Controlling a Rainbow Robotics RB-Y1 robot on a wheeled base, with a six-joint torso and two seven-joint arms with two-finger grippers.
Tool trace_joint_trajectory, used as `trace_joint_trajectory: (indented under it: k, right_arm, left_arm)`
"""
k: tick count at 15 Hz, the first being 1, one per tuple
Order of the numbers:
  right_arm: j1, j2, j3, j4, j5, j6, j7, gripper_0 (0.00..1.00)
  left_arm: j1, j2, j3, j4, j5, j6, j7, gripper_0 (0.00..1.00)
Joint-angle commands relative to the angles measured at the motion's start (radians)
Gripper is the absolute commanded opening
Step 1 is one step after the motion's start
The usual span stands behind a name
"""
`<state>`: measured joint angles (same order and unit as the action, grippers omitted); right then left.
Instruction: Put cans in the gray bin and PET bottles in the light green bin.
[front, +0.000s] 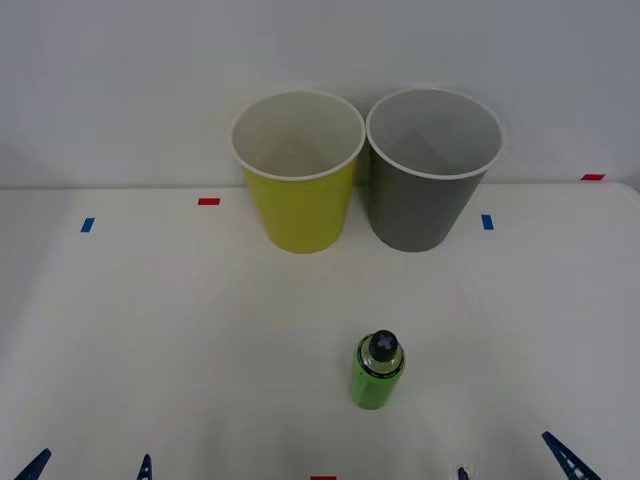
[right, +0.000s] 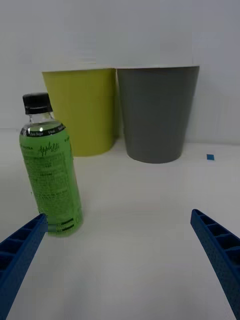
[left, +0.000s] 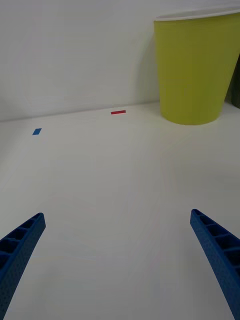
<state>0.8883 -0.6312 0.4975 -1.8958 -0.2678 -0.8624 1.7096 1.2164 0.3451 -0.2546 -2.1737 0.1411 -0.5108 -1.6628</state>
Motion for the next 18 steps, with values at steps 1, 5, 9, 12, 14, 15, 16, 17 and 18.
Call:
trace_joint_trajectory:
  k: [1, 5, 9, 12, 14, 15, 16, 17, 18]
  right_arm:
    - [-0.123, -0.045, 0.116, 0.023, -0.080, 0.008, 0.048, 1.00]
    - [-0.259, -0.039, 0.188, 0.086, -0.068, 0.013, 0.068, 1.00]
    - [-0.327, -0.028, 0.228, 0.086, -0.068, 0.082, 0.088, 1.00]
    - [-0.358, 0.013, 0.230, 0.086, -0.077, 0.135, 0.097, 1.00]
    - [-0.385, 0.047, 0.230, 0.086, -0.087, 0.178, 0.102, 1.00]
    - [-0.397, 0.059, 0.227, 0.086, -0.091, 0.198, 0.104, 1.00]
    - [-0.407, 0.073, 0.223, 0.086, -0.094, 0.218, 0.105, 1.00]
    - [-0.419, 0.088, 0.219, 0.086, -0.100, 0.237, 0.110, 1.00]
    - [-0.428, 0.097, 0.216, 0.086, -0.102, 0.252, 0.111, 1.00]
  left_arm:
    - [0.000, 0.000, 0.000, 0.000, 0.000, 0.000, 0.000, 1.00]
    - [0.000, 0.000, 0.000, 0.000, 0.000, 0.000, 0.000, 1.00]
    - [0.000, 0.000, 0.000, 0.000, 0.000, 0.000, 0.000, 1.00]
    - [0.000, 0.000, 0.000, 0.000, 0.000, 0.000, 0.000, 1.00]
    - [0.000, 0.000, 0.000, 0.000, 0.000, 0.000, 0.000, 1.00]
    - [0.000, 0.000, 0.000, 0.000, 0.000, 0.000, 0.000, 1.00]
    - [0.000, 0.000, 0.000, 0.000, 0.000, 0.000, 0.000, 1.00]
    - [0.000, 0.000, 0.000, 0.000, 0.000, 0.000, 0.000, 1.00]
    - [0.000, 0.000, 0.000, 0.000, 0.000, 0.000, 0.000, 1.00]
